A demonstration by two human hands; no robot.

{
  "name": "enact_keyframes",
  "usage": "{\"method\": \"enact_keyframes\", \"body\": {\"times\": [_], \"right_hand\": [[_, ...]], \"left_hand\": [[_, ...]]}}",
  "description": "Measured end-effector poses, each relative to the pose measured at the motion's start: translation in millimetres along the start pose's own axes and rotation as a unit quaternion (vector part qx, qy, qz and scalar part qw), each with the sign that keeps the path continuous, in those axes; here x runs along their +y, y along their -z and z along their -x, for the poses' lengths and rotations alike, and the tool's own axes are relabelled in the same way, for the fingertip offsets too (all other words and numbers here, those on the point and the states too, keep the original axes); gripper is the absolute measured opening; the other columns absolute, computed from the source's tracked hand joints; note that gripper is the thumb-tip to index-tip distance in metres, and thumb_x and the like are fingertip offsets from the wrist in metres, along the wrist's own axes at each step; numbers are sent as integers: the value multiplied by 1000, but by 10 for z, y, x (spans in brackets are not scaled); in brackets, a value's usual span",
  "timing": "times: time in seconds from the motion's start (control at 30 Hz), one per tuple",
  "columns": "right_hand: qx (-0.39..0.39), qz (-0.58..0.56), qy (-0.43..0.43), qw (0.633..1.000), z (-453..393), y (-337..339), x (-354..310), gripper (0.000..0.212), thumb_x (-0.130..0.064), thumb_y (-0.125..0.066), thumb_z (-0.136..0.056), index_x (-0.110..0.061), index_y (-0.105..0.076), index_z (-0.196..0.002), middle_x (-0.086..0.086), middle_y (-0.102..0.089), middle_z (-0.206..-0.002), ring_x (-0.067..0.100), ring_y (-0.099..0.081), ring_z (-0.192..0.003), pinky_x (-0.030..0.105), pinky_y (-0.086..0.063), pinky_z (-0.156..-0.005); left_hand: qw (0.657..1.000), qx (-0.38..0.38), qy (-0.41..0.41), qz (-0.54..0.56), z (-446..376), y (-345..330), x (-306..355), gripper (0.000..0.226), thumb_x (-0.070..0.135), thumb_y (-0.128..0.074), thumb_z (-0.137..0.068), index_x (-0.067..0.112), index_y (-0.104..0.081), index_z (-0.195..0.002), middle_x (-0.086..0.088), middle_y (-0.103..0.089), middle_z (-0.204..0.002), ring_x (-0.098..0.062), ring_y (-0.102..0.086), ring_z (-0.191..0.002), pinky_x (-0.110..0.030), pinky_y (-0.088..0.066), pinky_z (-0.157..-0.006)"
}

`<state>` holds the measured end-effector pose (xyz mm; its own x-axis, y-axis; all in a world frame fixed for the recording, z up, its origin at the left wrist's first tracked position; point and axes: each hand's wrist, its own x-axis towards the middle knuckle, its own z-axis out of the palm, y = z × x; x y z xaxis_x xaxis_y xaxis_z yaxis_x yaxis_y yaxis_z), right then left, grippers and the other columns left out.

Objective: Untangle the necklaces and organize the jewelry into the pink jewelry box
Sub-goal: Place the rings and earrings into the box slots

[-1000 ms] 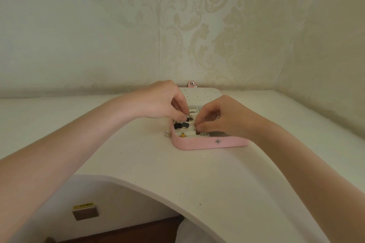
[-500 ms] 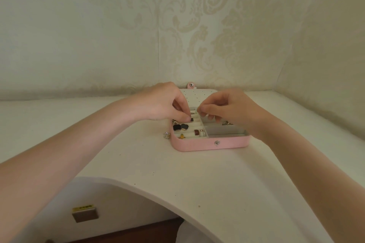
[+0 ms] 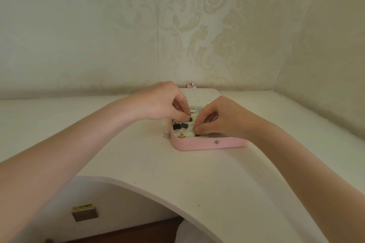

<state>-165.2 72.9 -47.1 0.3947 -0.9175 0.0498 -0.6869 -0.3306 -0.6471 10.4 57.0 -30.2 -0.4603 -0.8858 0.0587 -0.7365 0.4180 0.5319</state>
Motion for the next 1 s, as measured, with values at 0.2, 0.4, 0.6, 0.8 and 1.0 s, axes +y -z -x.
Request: {"method": "enact_keyframes", "body": {"times": [0.2,0.4,0.6,0.8,1.0], "right_hand": [[11,-51,-6,999,20,40,23,7,-14,-70,-81,-10,-75,-80,9,-69,-74,8,-54,-68,22,-43,-69],[59,-184,-20,981,9,106,33,10,-7,-62,-88,-4,-70,-84,2,-67,-71,4,-59,-59,11,-48,-58],[32,-217,-21,975,36,69,-3,4,-4,-66,-84,-6,-70,-85,9,-69,-76,10,-63,-66,13,-51,-62],[53,-230,-24,972,8,63,-30,10,2,-70,-78,-8,-67,-81,3,-66,-65,4,-61,-57,12,-51,-60],[57,-298,-29,952,-5,85,-15,13,4,-64,-82,-8,-69,-86,8,-65,-75,13,-58,-66,15,-50,-60]], "left_hand": [[1000,-1,0,-4,-1,-1,13,17,20,-74,-77,34,-67,-70,19,-66,-70,11,-57,-60,-26,-51,-80],[999,-6,0,34,14,-21,2,15,19,-74,-77,32,-69,-72,11,-71,-76,1,-63,-69,-31,-52,-84],[995,24,15,100,32,-66,-16,13,17,-75,-76,29,-71,-73,11,-72,-71,-1,-66,-71,-30,-51,-85],[988,44,12,145,22,-91,-7,11,13,-75,-76,23,-71,-74,5,-72,-73,0,-65,-69,-18,-51,-75],[978,47,19,201,36,-40,-36,12,8,-72,-78,20,-72,-77,9,-71,-66,5,-63,-65,-3,-44,-66]]}}
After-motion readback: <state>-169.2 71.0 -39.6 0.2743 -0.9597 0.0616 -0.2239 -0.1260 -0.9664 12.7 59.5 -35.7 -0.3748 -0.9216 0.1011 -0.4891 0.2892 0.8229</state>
